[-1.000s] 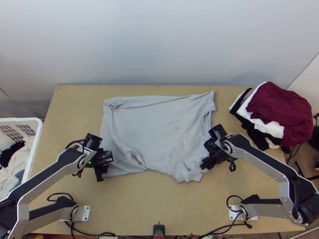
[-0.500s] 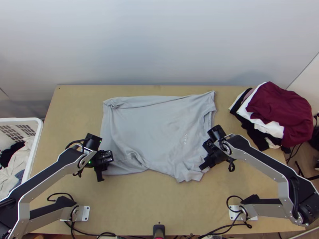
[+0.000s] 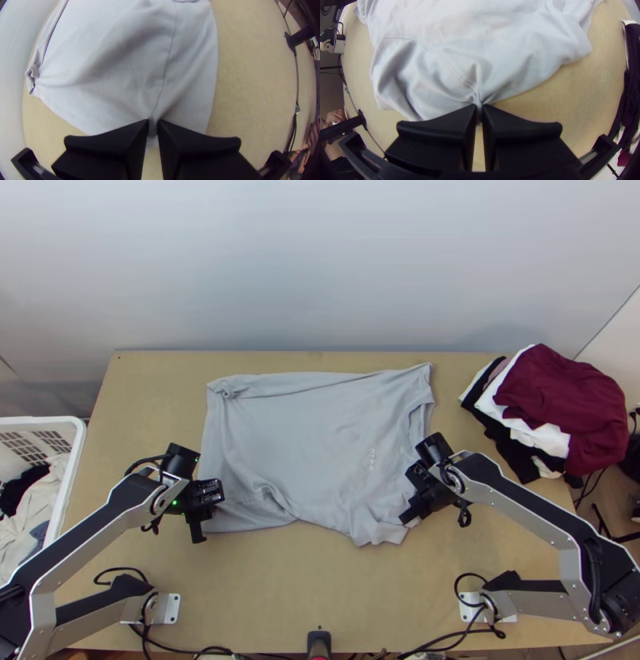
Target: Fold the t-shirt
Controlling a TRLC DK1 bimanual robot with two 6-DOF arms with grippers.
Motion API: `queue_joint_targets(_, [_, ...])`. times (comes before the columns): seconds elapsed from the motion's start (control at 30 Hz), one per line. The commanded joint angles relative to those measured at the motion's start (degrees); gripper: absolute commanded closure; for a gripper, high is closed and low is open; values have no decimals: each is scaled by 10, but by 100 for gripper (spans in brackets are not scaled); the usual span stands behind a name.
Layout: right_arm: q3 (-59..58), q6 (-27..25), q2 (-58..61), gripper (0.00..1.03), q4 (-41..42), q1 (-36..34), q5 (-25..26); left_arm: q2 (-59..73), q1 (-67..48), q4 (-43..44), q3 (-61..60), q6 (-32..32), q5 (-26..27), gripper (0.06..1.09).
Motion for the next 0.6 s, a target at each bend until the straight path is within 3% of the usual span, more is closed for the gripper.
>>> queue_joint_targets(0.0, [-4,-3,-1,99,-1,5,-1,1,2,-3,-2,5,12,95])
queue_joint_targets(0.23, [2,-1,-1,100,-9,12,-3,-13,12,-3,-2,7,17,105])
queue_joint_targets(0.57, [99,-10,-97,99,-161,-33,-23,-88,140,-123,121,-25,100,105])
